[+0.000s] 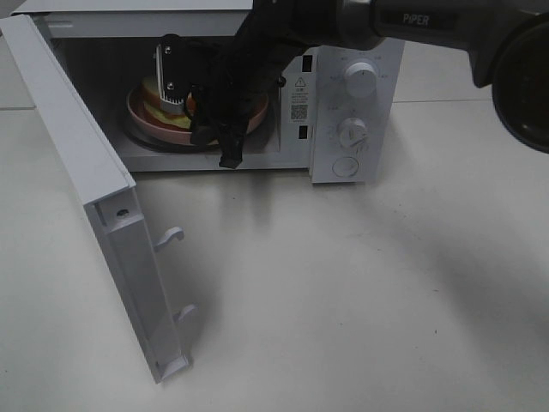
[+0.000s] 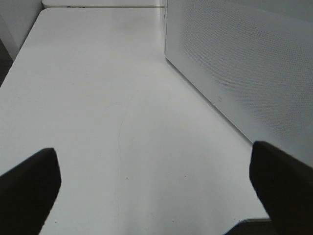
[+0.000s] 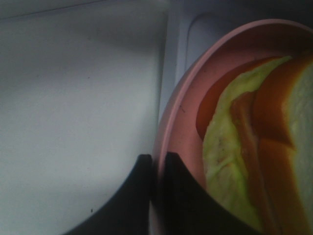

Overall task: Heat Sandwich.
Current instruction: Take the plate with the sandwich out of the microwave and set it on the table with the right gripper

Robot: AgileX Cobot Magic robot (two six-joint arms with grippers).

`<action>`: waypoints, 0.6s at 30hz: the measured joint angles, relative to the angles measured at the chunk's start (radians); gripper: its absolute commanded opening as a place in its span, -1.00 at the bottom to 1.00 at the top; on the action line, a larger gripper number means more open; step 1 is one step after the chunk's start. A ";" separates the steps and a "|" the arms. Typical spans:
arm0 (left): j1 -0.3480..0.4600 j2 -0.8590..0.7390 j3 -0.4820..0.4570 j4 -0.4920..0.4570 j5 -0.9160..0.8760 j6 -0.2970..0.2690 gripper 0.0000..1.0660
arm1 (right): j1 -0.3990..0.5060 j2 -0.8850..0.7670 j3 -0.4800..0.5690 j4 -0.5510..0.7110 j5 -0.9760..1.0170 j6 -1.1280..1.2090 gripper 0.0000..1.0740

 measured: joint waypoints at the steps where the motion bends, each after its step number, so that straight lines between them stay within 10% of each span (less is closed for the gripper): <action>1: 0.000 0.000 0.000 0.000 0.000 0.000 0.83 | -0.004 -0.011 0.024 0.000 -0.002 -0.012 -1.00; 18: 0.000 0.000 0.000 0.000 0.000 0.000 0.83 | -0.023 -0.202 0.333 0.126 -0.115 -0.173 -1.00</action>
